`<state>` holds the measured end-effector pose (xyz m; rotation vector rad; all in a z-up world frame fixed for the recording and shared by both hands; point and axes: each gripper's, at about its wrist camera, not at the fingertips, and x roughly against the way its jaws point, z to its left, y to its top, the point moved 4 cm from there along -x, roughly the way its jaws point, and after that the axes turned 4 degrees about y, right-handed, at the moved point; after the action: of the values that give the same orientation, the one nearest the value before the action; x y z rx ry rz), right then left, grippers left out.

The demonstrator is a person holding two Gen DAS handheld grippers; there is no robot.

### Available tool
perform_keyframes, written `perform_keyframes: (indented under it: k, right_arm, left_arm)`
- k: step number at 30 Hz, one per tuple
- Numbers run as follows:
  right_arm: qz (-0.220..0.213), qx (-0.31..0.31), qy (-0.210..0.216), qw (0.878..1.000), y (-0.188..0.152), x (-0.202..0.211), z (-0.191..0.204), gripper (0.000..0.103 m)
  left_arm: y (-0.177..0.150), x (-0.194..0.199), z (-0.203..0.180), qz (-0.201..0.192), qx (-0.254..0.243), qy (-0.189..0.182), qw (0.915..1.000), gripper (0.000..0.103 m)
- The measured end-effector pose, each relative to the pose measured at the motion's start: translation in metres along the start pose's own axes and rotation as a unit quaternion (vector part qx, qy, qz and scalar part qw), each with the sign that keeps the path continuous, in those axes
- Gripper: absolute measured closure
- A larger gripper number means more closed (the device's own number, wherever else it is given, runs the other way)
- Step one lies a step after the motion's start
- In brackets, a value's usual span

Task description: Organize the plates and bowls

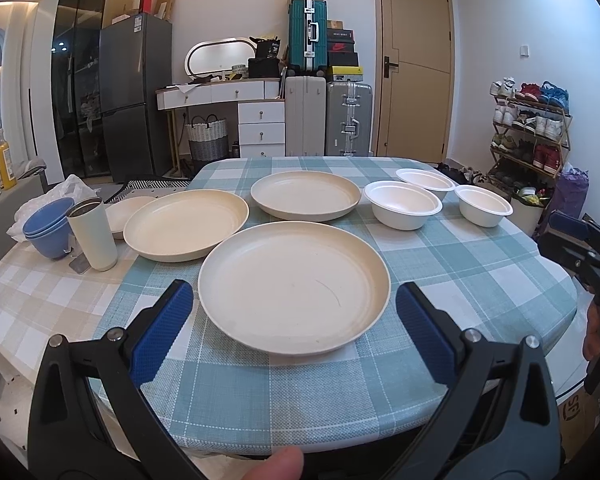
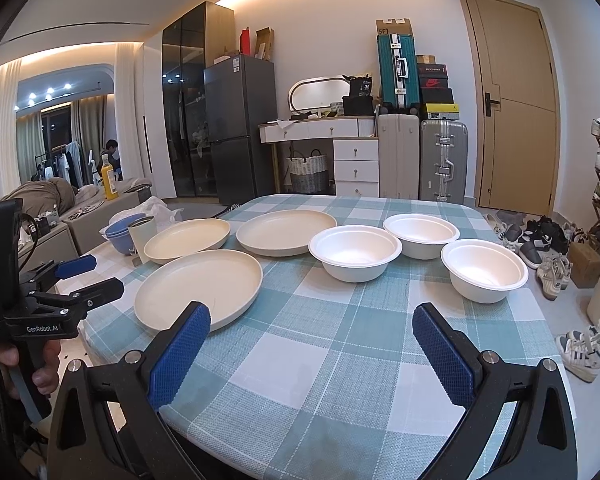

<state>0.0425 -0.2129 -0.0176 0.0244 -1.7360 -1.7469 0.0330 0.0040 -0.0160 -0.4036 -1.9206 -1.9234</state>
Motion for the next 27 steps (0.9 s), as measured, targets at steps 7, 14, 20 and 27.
perform_keyframes:
  k: [7, 14, 20, 27]
  right_arm:
    - [0.001, 0.000, 0.000, 1.000, 0.0002, 0.0013, -0.0005, 0.000]
    - [0.000, 0.001, 0.000, 1.000, 0.0007, 0.0009, -0.0016, 0.000]
    - [0.001, 0.000, 0.001, 1.000, 0.0005, 0.0014, -0.0020, 0.000]
    - [0.000, 0.002, 0.001, 1.000, 0.0010, 0.0003, -0.0033, 0.000]
  left_arm:
    - [0.0001, 0.0005, 0.0008, -0.001, 0.000, 0.000, 1.0000, 0.002]
    - [0.0002, -0.0004, 0.0024, -0.001, 0.000, 0.001, 1.0000, 0.002]
    - [0.0004, -0.0008, 0.0059, 0.000, 0.000, 0.003, 1.0000, 0.002]
    - [0.0002, -0.0021, 0.0048, 0.000, 0.000, 0.005, 1.0000, 0.002]
